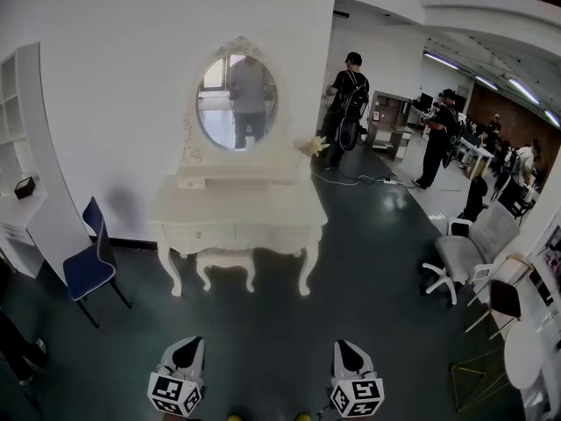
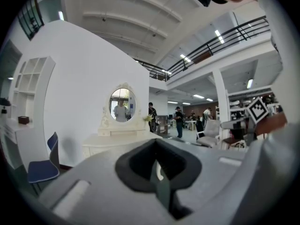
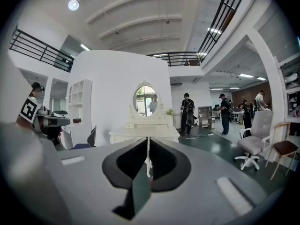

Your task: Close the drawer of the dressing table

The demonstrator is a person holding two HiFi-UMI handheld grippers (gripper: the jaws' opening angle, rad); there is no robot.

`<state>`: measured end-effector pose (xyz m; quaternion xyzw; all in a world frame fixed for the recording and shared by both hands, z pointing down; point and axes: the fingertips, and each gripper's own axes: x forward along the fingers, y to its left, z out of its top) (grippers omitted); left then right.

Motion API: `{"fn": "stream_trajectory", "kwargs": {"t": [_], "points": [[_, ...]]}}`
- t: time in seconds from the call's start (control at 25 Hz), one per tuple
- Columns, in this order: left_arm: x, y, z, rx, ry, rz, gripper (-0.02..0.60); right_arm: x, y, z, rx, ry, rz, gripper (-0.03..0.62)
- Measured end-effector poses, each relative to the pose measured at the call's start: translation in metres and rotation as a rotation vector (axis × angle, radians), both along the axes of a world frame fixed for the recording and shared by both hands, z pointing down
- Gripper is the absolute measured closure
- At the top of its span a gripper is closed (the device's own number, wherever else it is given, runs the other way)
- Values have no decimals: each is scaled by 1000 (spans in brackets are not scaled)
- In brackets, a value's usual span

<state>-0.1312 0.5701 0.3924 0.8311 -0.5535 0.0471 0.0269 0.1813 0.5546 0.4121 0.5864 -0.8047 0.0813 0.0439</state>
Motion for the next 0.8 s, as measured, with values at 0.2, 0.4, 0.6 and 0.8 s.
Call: {"fn": "stream_trajectory", "kwargs": {"t": [0.2,0.4,0.6,0.8], "points": [[-10,2,1,-1,2,7,583,-10,3,2,-5,5,2,557],[-18,3,1,1,-1,23,583,-19,5,5,-18,-13,16,534],[-29,5,2,4,-4,28,583,-29,7,8,-22,-5,36,534],[-42,10,4,1,1,50,583,-44,12,12,-30,-18,60,534]]}}
